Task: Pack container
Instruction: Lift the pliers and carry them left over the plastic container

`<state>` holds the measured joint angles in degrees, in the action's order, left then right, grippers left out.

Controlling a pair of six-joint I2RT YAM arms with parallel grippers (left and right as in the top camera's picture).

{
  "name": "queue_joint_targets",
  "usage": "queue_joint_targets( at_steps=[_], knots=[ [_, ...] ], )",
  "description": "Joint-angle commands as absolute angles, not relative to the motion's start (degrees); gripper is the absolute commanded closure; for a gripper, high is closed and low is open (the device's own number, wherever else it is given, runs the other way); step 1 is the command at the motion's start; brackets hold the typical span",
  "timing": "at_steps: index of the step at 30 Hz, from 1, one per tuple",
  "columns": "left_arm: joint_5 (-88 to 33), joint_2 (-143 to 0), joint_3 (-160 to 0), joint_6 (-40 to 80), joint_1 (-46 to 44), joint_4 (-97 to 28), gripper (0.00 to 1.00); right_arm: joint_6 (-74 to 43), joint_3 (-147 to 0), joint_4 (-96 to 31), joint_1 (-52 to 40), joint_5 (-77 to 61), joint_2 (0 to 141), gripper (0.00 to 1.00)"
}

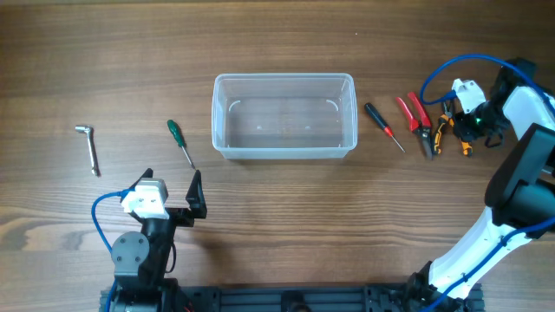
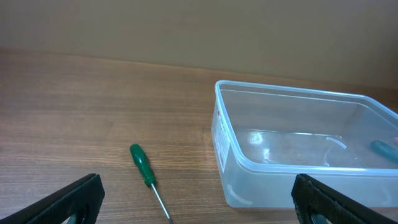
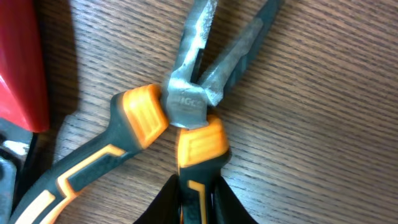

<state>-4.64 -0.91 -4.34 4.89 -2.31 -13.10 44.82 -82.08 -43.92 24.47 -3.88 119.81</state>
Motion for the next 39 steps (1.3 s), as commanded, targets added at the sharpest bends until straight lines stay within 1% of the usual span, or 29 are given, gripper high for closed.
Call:
queue_joint_targets(
  at_steps=[1, 5, 12, 18, 26, 33, 39],
  knots=[
    [-5.74, -0.71, -3.97, 5.19, -2.63, -12.88, 0.0, 43.83, -82.7, -43.48, 24.38, -4.29, 121.4, 0.86],
    [-5.74, -0.71, -3.97, 5.19, -2.63, -12.88, 0.0, 43.22, -84.31, -43.72, 24.38, -4.32, 121.4, 0.87],
    [-5.74, -0.71, -3.97, 5.19, -2.63, -12.88, 0.0, 40.29, -87.44, -45.08, 24.32, -3.92, 120.7, 0.95],
    [-5.74, -0.71, -3.97, 5.19, -2.63, -12.88, 0.0, 40.1, -92.82, -49.1, 23.31, -3.92, 119.35, 0.95],
    [-5.74, -0.71, -3.97, 5.19, -2.63, -12.88, 0.0, 40.05, -105.8, -58.28, 19.62, -3.9, 118.85, 0.95],
    [-5.72, -0.71, -3.97, 5.19, -2.63, -12.88, 0.0, 38.02, -113.06, -63.13, 11.84, -3.95, 114.56, 0.94],
    [-5.74, -0.71, -3.97, 5.19, -2.63, -12.88, 0.0, 36.84, -113.32, -63.81, -0.12, -4.99, 105.8, 0.94]
  ],
)
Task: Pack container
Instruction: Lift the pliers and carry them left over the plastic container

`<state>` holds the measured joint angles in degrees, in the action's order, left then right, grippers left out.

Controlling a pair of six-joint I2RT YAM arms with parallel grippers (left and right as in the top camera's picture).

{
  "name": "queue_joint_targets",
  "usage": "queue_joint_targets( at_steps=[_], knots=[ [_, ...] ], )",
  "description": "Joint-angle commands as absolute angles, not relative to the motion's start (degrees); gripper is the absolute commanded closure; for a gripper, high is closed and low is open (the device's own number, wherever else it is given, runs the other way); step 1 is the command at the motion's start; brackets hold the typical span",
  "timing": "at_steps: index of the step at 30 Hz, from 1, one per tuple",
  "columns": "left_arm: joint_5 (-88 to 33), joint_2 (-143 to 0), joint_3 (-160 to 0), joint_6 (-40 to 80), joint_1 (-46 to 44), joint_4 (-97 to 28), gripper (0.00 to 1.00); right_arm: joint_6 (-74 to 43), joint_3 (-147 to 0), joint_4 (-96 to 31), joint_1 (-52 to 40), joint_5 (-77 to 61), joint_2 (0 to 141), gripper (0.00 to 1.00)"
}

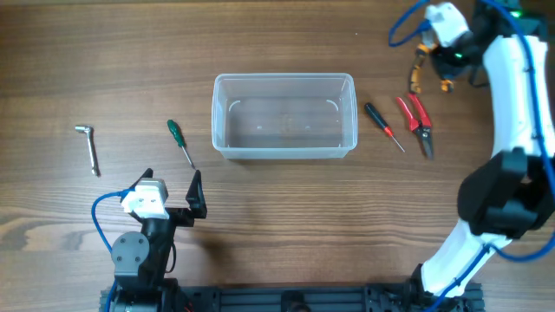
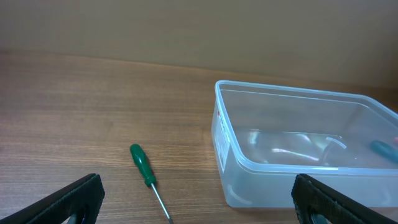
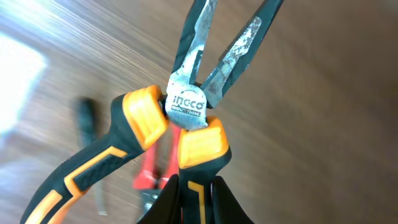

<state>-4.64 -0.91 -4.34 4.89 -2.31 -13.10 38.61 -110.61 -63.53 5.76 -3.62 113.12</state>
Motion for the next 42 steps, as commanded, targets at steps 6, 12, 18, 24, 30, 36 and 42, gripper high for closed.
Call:
queue_joint_targets(
  at_steps=[6, 12, 18, 24, 30, 36, 42],
  knots=[
    [-5.74, -0.71, -3.97, 5.19, -2.63, -12.88, 0.0, 34.02, -113.32, -65.65, -13.56, -6.09, 99.79, 0.94],
    [-5.74, -0.71, -3.97, 5.19, -2.63, -12.88, 0.0, 31.31, -113.19, -70.24, -23.31, -6.57, 99.22, 0.94],
    [-5.74, -0.71, -3.97, 5.19, -2.63, -12.88, 0.0, 31.29, -113.14, -71.18, -27.44, -8.91, 99.44, 0.93],
    [-5.72, -0.71, -3.97, 5.19, -2.63, -12.88, 0.0, 29.82, -112.95, -71.05, -27.53, -9.52, 102.85, 0.9],
    [-5.74, -0.71, -3.97, 5.19, -2.63, -12.88, 0.0, 29.85, -112.92, -70.57, -27.53, -10.61, 108.81, 0.9],
    [-5.74, -0.71, -3.97, 5.19, -2.63, -12.88, 0.0, 29.76, -112.92, -69.95, -27.53, -10.59, 114.28, 0.9],
    [-5.74, -0.71, -3.97, 5.19, -2.63, -12.88, 0.0, 29.8, -112.92, -69.43, -27.53, -10.59, 118.85, 0.9]
  ],
)
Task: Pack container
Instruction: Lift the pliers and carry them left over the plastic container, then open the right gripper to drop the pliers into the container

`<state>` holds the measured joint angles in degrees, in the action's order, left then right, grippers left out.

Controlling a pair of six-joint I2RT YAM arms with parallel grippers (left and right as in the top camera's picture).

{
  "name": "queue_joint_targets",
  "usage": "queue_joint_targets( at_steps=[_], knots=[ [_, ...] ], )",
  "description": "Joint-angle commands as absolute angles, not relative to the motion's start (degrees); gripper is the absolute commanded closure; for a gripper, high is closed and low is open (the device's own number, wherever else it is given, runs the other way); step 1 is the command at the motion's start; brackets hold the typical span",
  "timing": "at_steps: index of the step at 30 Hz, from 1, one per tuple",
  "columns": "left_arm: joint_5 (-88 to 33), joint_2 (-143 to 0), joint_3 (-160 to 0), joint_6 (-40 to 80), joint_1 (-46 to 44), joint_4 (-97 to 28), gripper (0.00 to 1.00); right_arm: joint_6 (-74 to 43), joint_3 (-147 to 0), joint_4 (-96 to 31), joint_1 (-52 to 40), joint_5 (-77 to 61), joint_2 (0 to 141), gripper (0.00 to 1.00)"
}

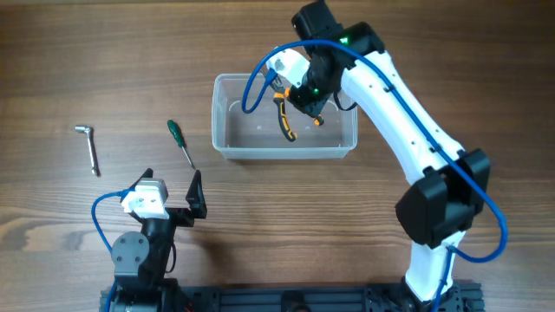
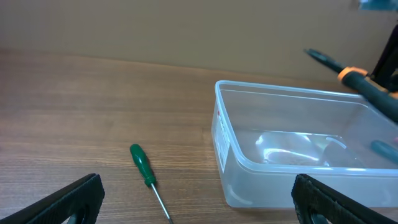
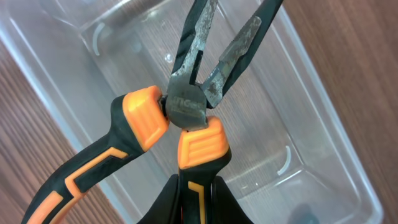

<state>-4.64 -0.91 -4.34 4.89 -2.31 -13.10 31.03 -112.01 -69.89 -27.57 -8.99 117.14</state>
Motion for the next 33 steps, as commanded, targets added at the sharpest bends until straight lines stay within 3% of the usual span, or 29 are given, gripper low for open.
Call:
queue_joint_targets(
  at_steps=[1, 9, 19, 33],
  knots=[
    [-5.74, -0.71, -3.97, 5.19, -2.63, -12.88, 0.0, 29.85, -112.92, -69.38, -27.53, -10.59, 119.44, 0.9],
    [-5.74, -0.71, -3.97, 5.19, -2.63, -12.88, 0.0, 29.63, -112.92, -68.53, -27.53, -10.59, 122.72, 0.89],
    [-5.74, -0.71, -3.97, 5.19, -2.63, -12.88, 0.0, 39.55, -112.86, -64.23, -27.53, -8.12, 123.57, 0.89],
    [-5.74, -0.71, -3.97, 5.19, -2.63, -12.88, 0.0, 43.4, -111.02, -62.89, -27.53, -6.87, 123.57, 0.85]
  ],
)
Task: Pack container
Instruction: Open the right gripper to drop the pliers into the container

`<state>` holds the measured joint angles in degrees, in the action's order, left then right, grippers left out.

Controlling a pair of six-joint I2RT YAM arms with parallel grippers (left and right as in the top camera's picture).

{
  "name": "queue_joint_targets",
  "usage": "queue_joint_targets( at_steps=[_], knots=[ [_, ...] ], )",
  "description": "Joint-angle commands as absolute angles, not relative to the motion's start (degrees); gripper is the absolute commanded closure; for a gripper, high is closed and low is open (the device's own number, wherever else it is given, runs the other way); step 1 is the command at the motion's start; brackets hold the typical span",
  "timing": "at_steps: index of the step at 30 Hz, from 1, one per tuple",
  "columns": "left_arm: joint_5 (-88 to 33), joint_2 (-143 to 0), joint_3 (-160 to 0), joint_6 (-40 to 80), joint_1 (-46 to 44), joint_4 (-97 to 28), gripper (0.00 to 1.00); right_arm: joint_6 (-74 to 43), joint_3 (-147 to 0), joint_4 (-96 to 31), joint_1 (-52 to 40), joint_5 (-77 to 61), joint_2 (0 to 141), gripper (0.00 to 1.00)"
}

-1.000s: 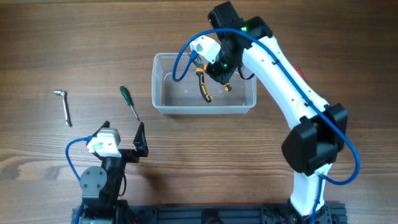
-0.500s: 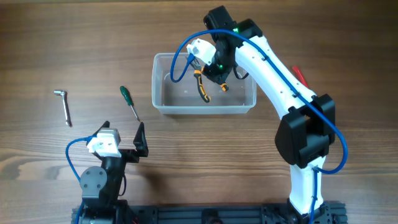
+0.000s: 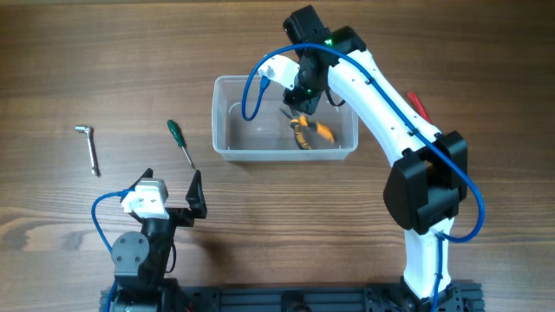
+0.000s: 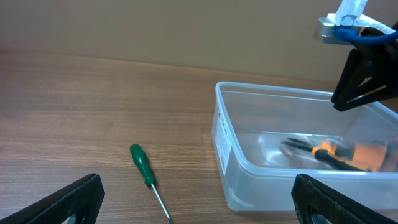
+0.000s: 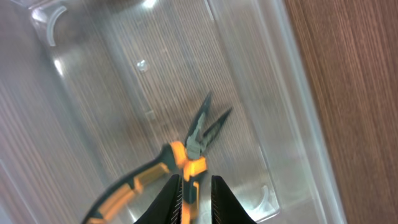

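The clear plastic container (image 3: 223, 113) stands mid-table; it also shows in the left wrist view (image 4: 236, 174) and fills the right wrist view (image 5: 249, 93). Orange-and-black pliers (image 3: 305, 132) lie inside it on the floor (image 4: 326, 154), slightly blurred in the right wrist view (image 5: 186, 155). My right gripper (image 3: 300, 100) hangs over the container's right half, open, its fingers (image 5: 196, 199) apart above the pliers and holding nothing. My left gripper (image 3: 195, 195) rests near the front left, open and empty (image 4: 196, 208). A green screwdriver (image 3: 180, 142) lies left of the container (image 4: 148, 177).
A metal L-shaped key (image 3: 88, 146) lies far left. A red-handled tool (image 3: 416, 104) peeks out from under my right arm, right of the container; anything else there is hidden by the arm.
My right gripper has opened and let go of the pliers, which now lie on the container's floor. The gripper sits a little higher and further right. The left arm is unchanged.
My right gripper was shut on the pliers at the far right of the table. It then held them lifted near the back right, then over the container. Now the pliers lie inside the container and the gripper is open above them. The left gripper stayed still throughout.
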<state>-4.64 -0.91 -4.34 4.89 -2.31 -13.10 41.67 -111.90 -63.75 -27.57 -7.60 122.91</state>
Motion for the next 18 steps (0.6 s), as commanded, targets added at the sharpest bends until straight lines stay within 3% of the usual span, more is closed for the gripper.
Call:
queue_joint_targets(
  at_steps=[1, 11, 12, 15, 16, 17, 18],
  knots=[
    [-5.74, -0.71, -3.97, 5.21, -2.63, -12.88, 0.0, 43.33, -110.89, -62.76, -27.51, -6.96, 123.57, 0.85],
    [-5.74, -0.71, -3.97, 5.19, -2.63, -12.88, 0.0, 38.87, -110.85, -58.11, -27.51, -2.66, 123.74, 0.84],
    [-5.74, -0.71, -3.97, 5.19, -2.63, -12.88, 0.0, 37.5, -111.59, -57.69, -27.51, -0.73, 123.74, 0.8],
    [-5.72, -0.71, -3.97, 5.19, -2.63, -12.88, 0.0, 34.81, -114.21, -58.19, -27.33, 3.11, 123.46, 0.53],
    [-5.72, -0.71, -3.97, 5.19, -2.63, -12.88, 0.0, 33.76, -115.2, -58.81, -27.2, 4.64, 122.91, 0.4],
    [-5.74, -0.71, -3.97, 5.19, -2.63, -12.88, 0.0, 32.99, -115.94, -59.61, -27.05, 5.37, 122.32, 0.17],
    [-5.74, -0.71, -3.97, 5.19, -2.63, -12.88, 0.0, 32.23, -116.64, -60.51, -26.74, 6.0, 121.6, 0.05]
  ],
)
